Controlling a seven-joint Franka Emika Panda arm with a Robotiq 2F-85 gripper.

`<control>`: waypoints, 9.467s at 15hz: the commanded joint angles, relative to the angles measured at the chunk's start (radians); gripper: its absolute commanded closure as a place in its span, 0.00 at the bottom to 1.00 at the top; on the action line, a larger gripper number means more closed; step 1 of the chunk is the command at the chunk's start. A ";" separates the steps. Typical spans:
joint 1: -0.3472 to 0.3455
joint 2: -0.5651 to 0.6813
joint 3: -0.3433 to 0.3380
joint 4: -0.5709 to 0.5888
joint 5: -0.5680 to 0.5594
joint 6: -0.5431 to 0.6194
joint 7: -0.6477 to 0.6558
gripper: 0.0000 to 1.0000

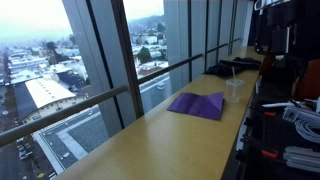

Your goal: Open the folder

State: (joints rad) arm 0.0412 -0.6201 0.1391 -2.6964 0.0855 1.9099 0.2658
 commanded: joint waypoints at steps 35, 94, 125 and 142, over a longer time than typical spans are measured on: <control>-0.116 0.713 -0.143 0.413 -0.141 0.558 0.005 0.00; -0.354 1.419 -0.139 1.142 0.074 0.045 -0.685 0.00; -0.306 1.318 -0.152 1.025 0.027 0.102 -0.664 1.00; -0.055 0.805 -0.178 0.494 -0.342 0.391 -0.364 1.00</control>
State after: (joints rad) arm -0.0865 0.3125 -0.0325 -2.0127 -0.1393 2.1872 -0.2125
